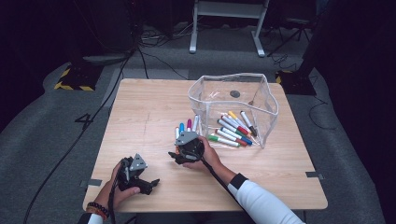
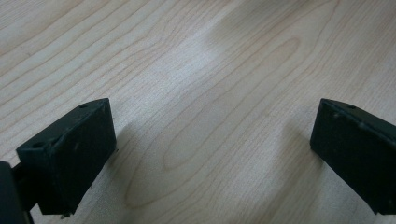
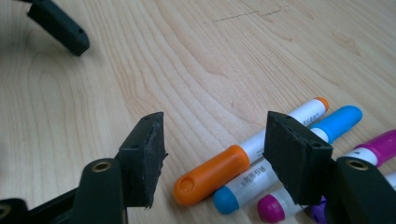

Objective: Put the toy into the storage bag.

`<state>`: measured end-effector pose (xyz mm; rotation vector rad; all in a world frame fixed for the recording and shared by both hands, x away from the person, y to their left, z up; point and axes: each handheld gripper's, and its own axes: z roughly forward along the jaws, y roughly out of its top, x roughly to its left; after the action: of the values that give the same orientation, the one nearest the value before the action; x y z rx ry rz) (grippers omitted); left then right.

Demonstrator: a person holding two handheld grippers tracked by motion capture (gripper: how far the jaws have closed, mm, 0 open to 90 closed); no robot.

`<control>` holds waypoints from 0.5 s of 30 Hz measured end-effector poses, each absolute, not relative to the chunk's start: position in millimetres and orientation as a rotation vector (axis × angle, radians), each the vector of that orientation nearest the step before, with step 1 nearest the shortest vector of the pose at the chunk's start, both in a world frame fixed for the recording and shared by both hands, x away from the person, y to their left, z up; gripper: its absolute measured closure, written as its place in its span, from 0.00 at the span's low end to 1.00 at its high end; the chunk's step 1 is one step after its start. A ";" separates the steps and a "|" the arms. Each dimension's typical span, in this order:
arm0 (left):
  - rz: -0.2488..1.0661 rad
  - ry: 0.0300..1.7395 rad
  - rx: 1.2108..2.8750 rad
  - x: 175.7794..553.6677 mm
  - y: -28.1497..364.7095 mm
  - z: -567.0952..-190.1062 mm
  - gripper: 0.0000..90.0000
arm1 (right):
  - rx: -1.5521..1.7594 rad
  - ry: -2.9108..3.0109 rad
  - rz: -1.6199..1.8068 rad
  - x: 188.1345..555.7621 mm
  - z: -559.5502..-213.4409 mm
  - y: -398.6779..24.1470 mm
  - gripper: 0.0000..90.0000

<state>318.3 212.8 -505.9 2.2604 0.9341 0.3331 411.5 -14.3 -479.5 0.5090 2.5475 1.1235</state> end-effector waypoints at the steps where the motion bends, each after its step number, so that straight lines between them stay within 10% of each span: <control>1: 0.333 0.934 2.260 318.3 212.7 -505.9 0.01 | 0.521 2.553 1.116 413.3 -480.9 -13.3 0.43; 15: 0.332 0.938 2.257 317.8 212.7 -506.0 0.01 | 0.565 2.637 1.057 416.1 -494.5 -13.1 0.57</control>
<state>317.8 212.7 -506.0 2.2570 0.9381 0.3324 416.1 -13.1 -494.5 0.5654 2.6368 1.0567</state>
